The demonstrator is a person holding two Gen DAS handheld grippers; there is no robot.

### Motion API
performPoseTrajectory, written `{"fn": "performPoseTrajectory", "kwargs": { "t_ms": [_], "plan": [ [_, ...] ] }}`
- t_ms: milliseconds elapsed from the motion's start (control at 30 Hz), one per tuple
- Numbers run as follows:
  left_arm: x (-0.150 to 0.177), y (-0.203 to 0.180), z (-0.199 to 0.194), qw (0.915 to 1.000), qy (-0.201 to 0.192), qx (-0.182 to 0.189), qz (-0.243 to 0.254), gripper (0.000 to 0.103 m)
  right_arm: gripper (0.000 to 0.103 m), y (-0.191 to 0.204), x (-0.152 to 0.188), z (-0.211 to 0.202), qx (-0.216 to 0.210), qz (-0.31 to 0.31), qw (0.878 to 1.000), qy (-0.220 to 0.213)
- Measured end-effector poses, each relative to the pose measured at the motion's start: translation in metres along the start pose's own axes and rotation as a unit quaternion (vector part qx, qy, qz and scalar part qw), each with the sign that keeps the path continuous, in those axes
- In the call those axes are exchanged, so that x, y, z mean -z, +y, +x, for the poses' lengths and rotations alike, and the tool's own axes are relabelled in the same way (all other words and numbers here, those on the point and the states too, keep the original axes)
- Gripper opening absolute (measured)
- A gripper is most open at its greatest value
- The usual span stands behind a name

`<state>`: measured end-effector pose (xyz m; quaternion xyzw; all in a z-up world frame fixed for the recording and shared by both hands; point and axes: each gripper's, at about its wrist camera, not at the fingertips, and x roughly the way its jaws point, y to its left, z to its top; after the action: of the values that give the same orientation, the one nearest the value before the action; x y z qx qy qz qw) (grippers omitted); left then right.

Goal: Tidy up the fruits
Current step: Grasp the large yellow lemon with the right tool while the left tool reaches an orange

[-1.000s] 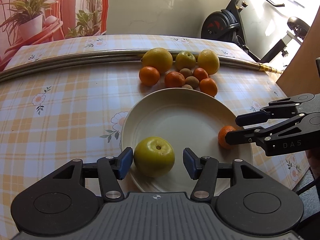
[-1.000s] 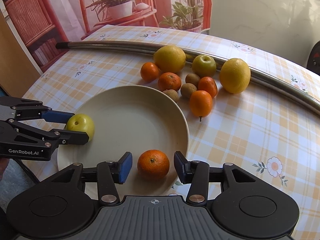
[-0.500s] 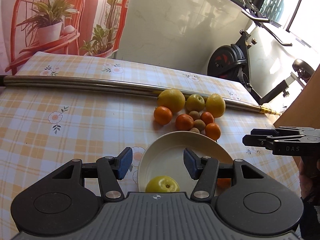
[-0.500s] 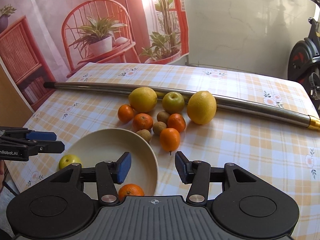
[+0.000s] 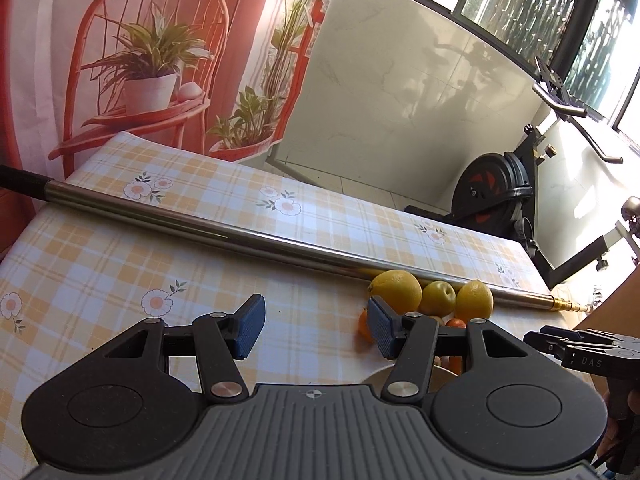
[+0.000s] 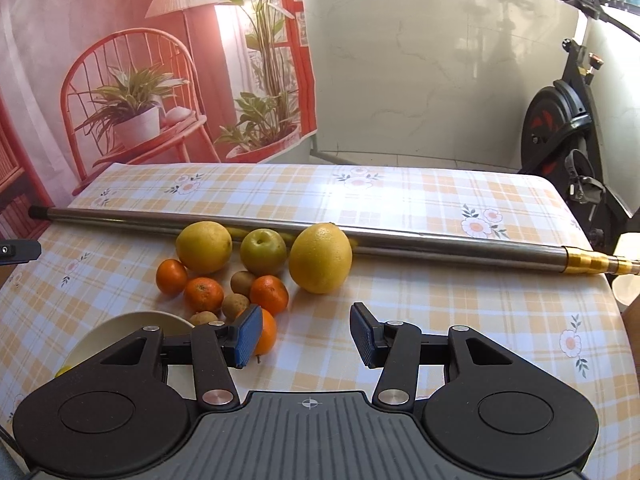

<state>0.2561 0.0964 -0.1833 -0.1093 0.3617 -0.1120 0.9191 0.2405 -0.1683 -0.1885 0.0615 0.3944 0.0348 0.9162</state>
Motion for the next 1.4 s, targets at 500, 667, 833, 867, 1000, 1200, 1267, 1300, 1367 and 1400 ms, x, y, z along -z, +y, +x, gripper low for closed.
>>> {"fn": "performPoseTrajectory", "kwargs": {
  "t_ms": [500, 667, 833, 867, 1000, 1200, 1267, 1300, 1367, 1400],
  "plan": [
    [-0.015, -0.004, 0.050, 0.9996, 0.018, -0.012, -0.017, 0.067, 0.056, -0.025, -0.027, 0.082, 0.006, 0.036, 0.999, 0.007],
    [-0.019, -0.006, 0.063, 0.9995, 0.024, -0.008, -0.018, 0.067, 0.064, -0.025, -0.031, 0.102, -0.016, 0.034, 0.999, 0.016],
    [-0.017, -0.008, 0.071, 0.9992, 0.037, 0.000, -0.016, 0.068, 0.062, -0.023, -0.033, 0.115, -0.031, 0.046, 0.998, 0.027],
    [-0.015, -0.009, 0.072, 0.9990, 0.043, 0.003, -0.015, 0.068, 0.062, -0.024, -0.032, 0.116, -0.035, 0.050, 0.998, 0.029],
    [-0.007, -0.012, 0.080, 0.9975, 0.067, 0.016, -0.013, 0.068, 0.052, -0.026, -0.032, 0.118, -0.054, 0.063, 0.996, 0.027],
    [0.001, -0.018, 0.100, 0.9939, 0.103, 0.033, -0.024, 0.067, 0.051, -0.024, -0.027, 0.110, -0.037, 0.064, 0.997, 0.028],
    [0.002, -0.019, 0.108, 0.9914, 0.117, 0.044, -0.038, 0.066, 0.051, -0.026, -0.024, 0.106, -0.032, 0.071, 0.997, 0.030],
    [0.003, -0.019, 0.110, 0.9904, 0.121, 0.049, -0.044, 0.066, 0.051, -0.027, -0.021, 0.103, -0.029, 0.076, 0.996, 0.030],
    [0.004, -0.020, 0.117, 0.9877, 0.132, 0.058, -0.060, 0.065, 0.051, -0.031, -0.016, 0.098, -0.024, 0.084, 0.996, 0.030],
    [0.004, -0.021, 0.120, 0.9869, 0.135, 0.061, -0.064, 0.065, 0.051, -0.032, -0.014, 0.095, -0.022, 0.087, 0.996, 0.030]
  ]
}}
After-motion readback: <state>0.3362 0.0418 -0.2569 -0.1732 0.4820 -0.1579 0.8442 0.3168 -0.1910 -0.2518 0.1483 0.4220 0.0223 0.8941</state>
